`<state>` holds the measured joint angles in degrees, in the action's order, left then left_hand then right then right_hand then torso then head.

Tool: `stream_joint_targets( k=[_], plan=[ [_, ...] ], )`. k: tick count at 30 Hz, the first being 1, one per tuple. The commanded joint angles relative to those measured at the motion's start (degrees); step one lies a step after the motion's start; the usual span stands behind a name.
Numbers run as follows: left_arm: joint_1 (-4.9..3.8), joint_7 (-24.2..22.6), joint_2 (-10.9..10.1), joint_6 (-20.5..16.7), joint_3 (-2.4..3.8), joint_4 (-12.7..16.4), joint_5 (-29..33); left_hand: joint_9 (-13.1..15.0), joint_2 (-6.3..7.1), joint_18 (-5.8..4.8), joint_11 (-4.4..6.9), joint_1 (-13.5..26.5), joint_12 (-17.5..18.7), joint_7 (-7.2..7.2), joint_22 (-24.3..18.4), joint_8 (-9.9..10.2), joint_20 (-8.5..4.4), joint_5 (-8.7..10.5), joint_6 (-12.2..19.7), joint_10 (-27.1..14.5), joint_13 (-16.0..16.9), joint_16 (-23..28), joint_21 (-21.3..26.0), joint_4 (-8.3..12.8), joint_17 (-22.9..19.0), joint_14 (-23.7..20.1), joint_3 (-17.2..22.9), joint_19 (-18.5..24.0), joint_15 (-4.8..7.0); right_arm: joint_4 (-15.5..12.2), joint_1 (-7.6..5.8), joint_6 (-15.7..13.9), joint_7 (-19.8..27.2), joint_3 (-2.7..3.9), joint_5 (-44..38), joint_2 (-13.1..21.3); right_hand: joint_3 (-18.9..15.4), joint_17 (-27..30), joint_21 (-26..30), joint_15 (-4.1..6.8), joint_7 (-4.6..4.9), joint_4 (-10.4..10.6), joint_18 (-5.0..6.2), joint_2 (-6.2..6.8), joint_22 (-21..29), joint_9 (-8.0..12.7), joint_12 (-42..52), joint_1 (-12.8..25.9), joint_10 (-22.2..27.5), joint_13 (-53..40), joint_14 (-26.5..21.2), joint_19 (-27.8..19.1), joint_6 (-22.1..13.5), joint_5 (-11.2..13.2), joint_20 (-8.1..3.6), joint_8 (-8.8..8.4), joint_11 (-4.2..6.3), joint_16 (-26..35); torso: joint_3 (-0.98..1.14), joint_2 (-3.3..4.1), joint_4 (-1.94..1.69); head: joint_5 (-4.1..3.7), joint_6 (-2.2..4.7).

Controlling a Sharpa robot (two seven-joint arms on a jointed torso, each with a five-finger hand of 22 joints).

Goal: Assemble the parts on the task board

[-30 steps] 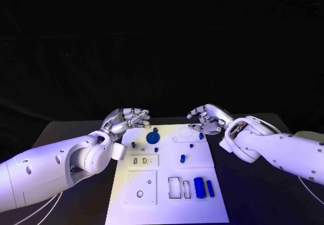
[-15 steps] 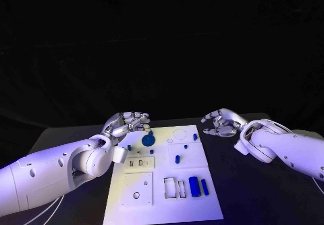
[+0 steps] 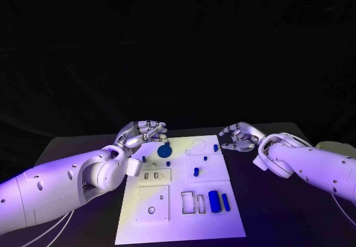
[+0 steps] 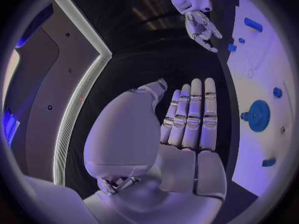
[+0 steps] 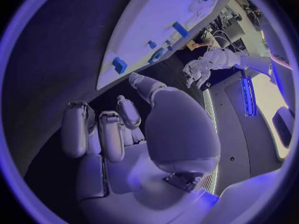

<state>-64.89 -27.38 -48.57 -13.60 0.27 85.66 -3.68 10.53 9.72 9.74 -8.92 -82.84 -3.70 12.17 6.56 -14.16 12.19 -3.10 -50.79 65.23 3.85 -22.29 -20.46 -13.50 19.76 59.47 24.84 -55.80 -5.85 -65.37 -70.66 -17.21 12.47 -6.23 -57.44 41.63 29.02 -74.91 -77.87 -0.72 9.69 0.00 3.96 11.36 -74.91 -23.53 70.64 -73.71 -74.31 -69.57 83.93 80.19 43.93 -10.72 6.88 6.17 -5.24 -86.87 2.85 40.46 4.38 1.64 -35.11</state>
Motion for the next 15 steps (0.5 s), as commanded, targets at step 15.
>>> stream_joint_targets(
  k=[15],
  plan=[
    [0.04,-0.6,-0.3,1.0,0.04,0.6,0.3,0.1,-0.07,0.60,-0.04,0.5,0.2,0.41,-0.1,0.3,-0.17,0.05,0.1,-0.4,-0.1,0.3,0.3,0.1,0.1,-0.3,0.4,0.4,-0.11,2.4,2.07,0.0,-0.9,-0.08,-2.0,-2.9,1.0,-6.1,0.1,0.45,-0.18,-0.9,-0.32,-1.19,-2.8,-0.7,1.4,-0.3,-1.1,-1.1,4.0,0.1,4.2,0.2,-0.50,1.96,0.78,0.4,0.02,0.40,-0.43,-0.30,-1.00]
  ],
)
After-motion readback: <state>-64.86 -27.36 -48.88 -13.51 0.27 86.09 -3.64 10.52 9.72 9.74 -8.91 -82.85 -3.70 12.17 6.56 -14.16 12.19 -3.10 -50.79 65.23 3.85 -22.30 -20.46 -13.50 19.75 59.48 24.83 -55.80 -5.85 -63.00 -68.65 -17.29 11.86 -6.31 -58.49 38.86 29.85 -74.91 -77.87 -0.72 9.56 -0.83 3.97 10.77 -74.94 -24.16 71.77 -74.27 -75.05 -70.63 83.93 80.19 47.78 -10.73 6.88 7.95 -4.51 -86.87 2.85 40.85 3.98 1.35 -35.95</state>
